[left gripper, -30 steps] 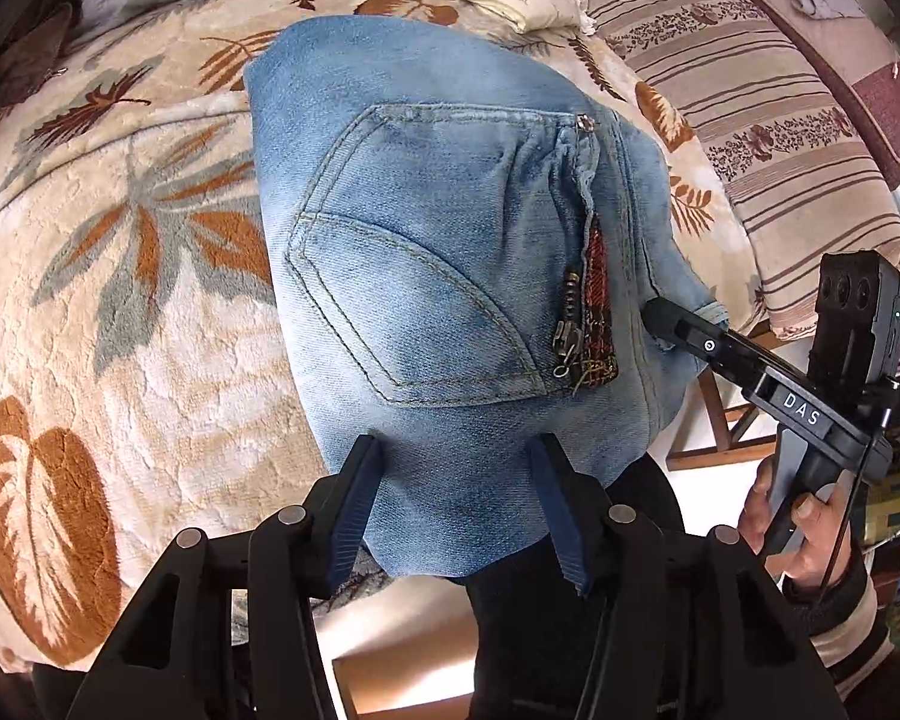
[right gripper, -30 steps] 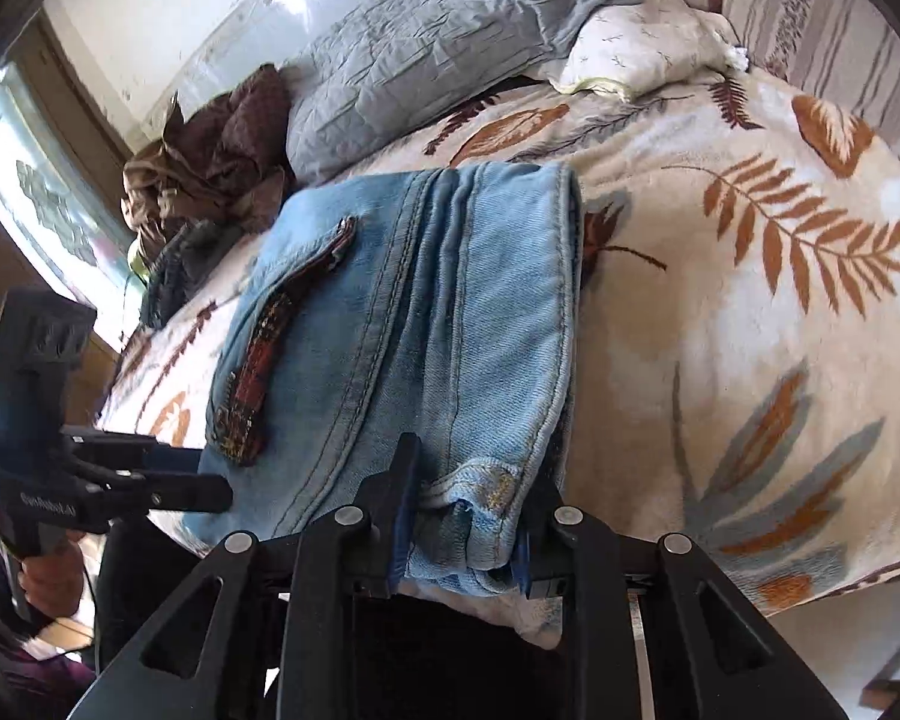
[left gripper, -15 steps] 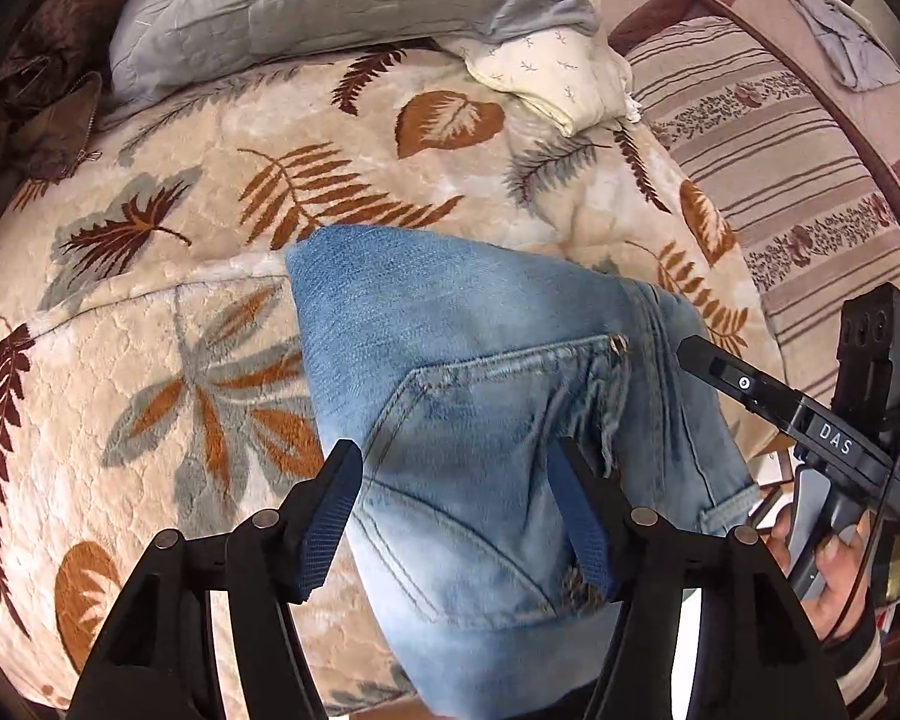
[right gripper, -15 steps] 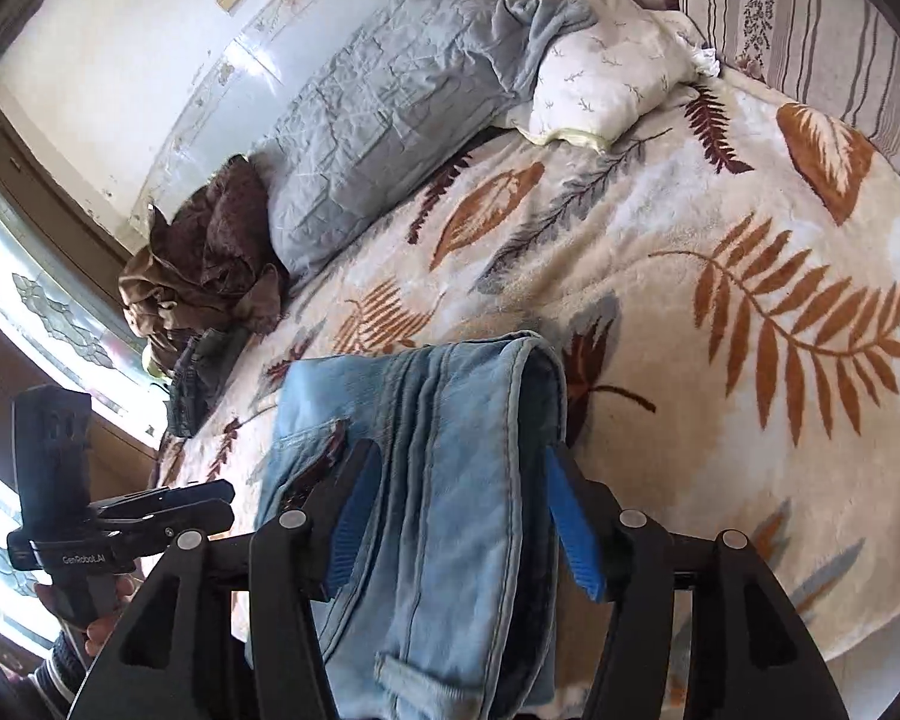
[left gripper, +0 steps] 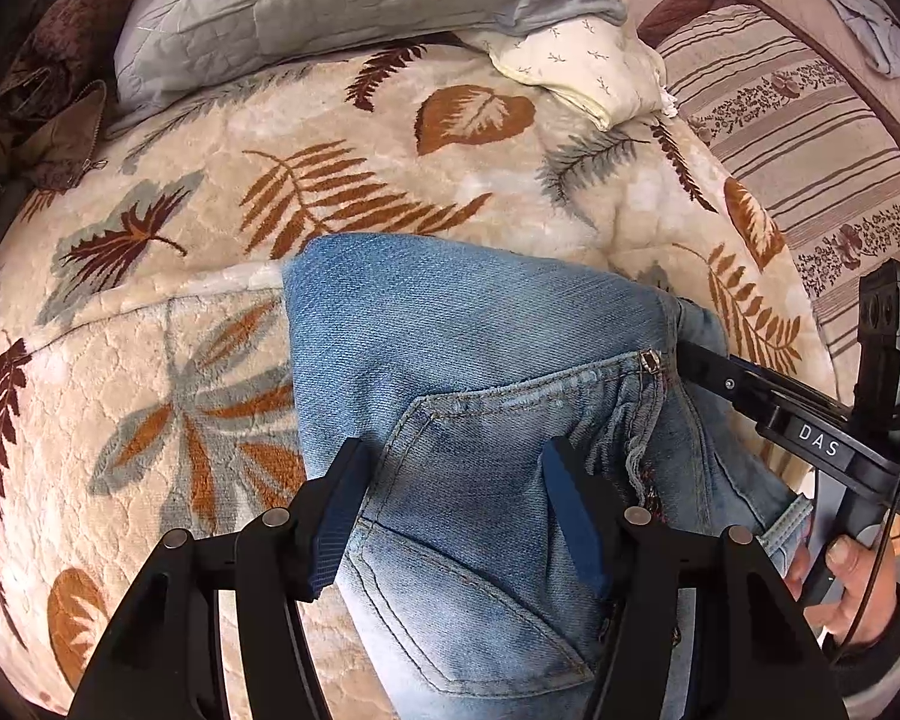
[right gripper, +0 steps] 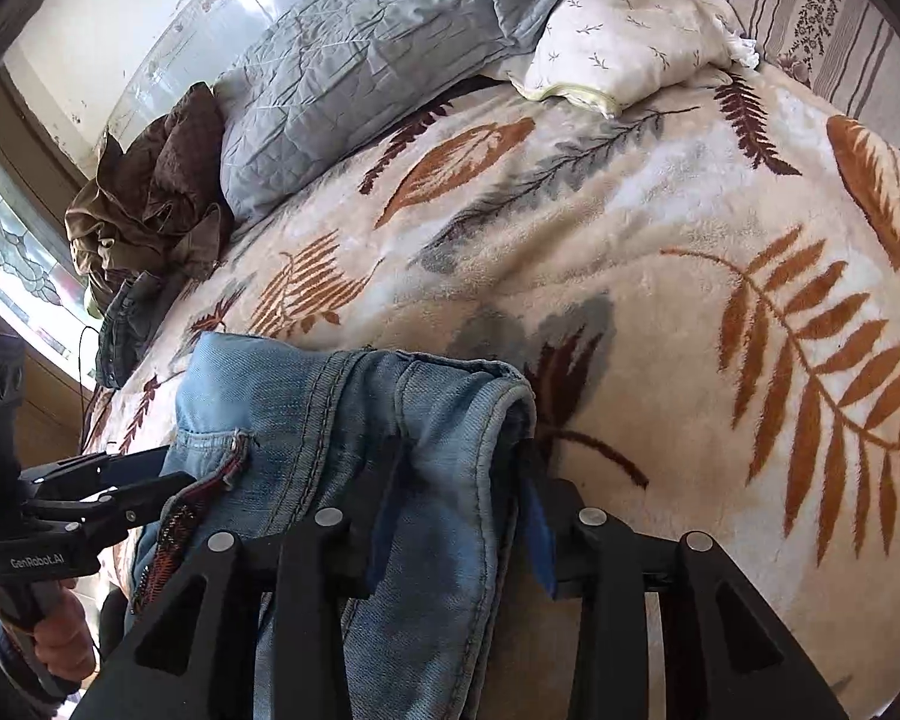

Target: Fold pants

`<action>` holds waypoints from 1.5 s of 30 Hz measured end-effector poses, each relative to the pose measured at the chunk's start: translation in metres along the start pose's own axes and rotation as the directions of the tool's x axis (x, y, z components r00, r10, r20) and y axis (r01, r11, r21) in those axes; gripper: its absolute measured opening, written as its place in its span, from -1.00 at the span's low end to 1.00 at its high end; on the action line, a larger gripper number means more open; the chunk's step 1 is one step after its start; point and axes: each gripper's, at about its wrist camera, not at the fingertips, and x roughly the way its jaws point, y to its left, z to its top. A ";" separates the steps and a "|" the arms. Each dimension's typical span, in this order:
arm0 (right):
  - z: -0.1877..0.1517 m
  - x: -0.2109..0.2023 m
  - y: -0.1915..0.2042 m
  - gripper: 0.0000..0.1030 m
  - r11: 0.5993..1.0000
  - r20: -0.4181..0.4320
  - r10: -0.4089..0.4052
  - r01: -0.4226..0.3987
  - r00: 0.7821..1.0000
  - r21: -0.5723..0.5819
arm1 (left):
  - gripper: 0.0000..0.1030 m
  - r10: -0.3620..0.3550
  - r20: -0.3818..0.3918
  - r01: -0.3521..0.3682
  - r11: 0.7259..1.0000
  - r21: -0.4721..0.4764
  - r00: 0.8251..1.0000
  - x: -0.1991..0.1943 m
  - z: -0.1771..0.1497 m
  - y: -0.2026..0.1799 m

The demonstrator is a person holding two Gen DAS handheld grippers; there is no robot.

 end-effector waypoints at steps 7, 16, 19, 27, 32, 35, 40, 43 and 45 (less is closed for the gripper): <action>-0.002 -0.022 0.000 -0.22 0.997 0.010 0.053 -0.053 0.999 0.061 | 0.16 -0.013 -0.012 0.013 1.000 -0.017 1.000 -0.012 0.000 0.006; -0.043 -0.040 0.001 0.13 0.974 -0.043 0.191 -0.184 0.981 0.135 | 0.12 -0.311 -0.099 0.279 0.928 -0.246 0.945 -0.019 -0.033 0.070; -0.046 -0.037 0.019 -0.61 0.985 -0.042 0.168 -0.166 0.985 0.042 | 0.10 -0.331 -0.093 0.300 0.921 -0.247 0.939 -0.025 -0.034 0.070; -0.048 -0.047 0.041 -0.73 0.987 -0.045 0.067 -0.073 0.997 -0.142 | 0.07 -0.338 -0.108 0.306 0.922 -0.235 0.935 -0.021 -0.039 0.076; -0.046 -0.057 0.000 -0.14 0.976 0.001 0.209 -0.209 0.978 0.056 | 0.17 -0.289 -0.033 0.283 0.951 -0.121 0.957 -0.049 -0.032 0.075; -0.041 -0.051 -0.013 0.30 0.983 0.006 0.171 -0.171 0.985 0.065 | 0.27 -0.272 -0.028 0.266 0.954 -0.135 0.962 -0.044 -0.031 0.080; -0.047 -0.017 -0.030 0.32 0.919 -0.045 0.356 -0.341 0.933 0.199 | 0.56 -0.413 -0.088 0.381 0.890 -0.251 0.907 -0.002 -0.035 0.080; -0.048 -0.014 -0.020 0.32 0.886 -0.056 0.447 -0.432 0.893 0.170 | 0.55 -0.443 -0.064 0.413 0.872 -0.261 0.894 -0.002 -0.037 0.080; -0.048 -0.011 -0.013 0.13 0.932 -0.086 0.355 -0.344 0.931 0.116 | 0.19 -0.441 -0.050 0.415 0.873 -0.257 0.896 -0.008 -0.039 0.081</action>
